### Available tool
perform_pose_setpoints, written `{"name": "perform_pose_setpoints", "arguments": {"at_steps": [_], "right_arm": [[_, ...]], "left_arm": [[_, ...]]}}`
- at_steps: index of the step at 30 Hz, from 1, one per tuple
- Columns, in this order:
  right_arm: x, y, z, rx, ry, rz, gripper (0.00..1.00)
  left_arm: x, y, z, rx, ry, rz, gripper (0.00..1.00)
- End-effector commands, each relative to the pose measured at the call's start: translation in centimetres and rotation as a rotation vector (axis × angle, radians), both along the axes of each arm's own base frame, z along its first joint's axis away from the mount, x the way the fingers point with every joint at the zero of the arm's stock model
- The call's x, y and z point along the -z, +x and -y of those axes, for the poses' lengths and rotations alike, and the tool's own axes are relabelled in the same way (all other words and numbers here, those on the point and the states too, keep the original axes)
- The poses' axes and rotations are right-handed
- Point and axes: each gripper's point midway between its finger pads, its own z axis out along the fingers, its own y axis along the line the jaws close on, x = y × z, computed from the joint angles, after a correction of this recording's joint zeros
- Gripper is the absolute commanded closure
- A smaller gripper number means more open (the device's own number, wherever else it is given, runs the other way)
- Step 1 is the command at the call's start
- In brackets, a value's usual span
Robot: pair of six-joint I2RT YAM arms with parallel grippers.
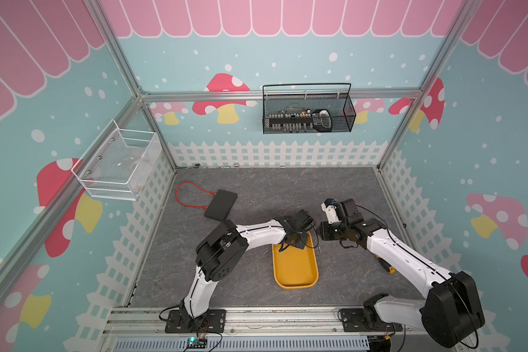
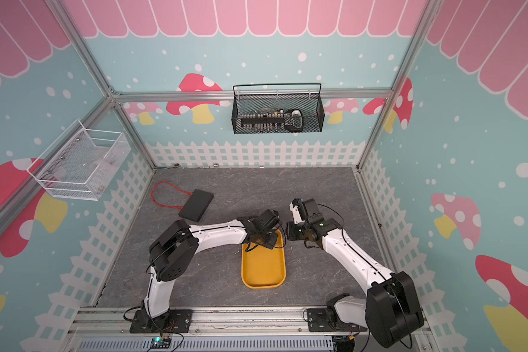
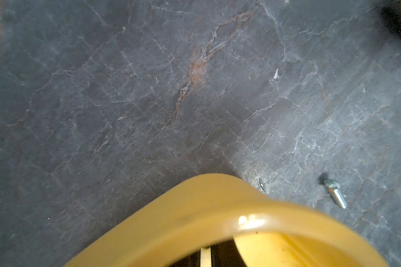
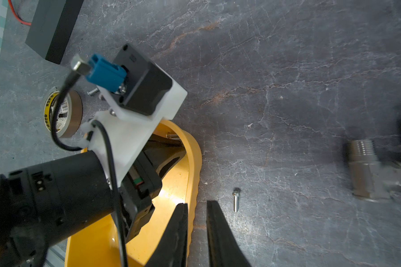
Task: Take out the screws from the storage box
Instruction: Pick up the screw from the storage box.
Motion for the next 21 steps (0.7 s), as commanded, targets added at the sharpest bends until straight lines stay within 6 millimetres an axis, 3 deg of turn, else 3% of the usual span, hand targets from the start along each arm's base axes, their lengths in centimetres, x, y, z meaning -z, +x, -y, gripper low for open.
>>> {"name": "perform_pose_setpoints", "arguments": {"at_steps": [1, 3, 6, 15, 18, 21], "right_arm": [[-1.6, 0.2, -0.1, -0.008, 0.014, 0.027, 0.78], [-1.8, 0.3, -0.1, -0.008, 0.016, 0.031, 0.78], [-2.0, 0.5, -0.2, -0.009, 0.016, 0.037, 0.78], [-2.6, 0.6, -0.4, -0.017, 0.027, 0.050, 0.77], [-2.8, 0.5, -0.6, -0.031, 0.035, 0.056, 0.78], [-3.6, 0.4, -1.5, -0.075, 0.075, 0.075, 0.80]], "left_arm": [[5.1, -3.3, -3.1, 0.025, 0.158, -0.152, 0.98], [5.0, -3.5, -3.1, 0.029, 0.150, -0.161, 1.00], [3.3, -3.3, -2.4, 0.023, 0.107, -0.138, 1.00], [-5.8, -2.0, -0.1, 0.015, -0.102, -0.054, 1.00], [-8.5, -1.5, -0.5, 0.007, -0.151, -0.027, 1.00], [-10.4, -1.0, -2.1, -0.022, -0.185, -0.015, 1.00]]}}
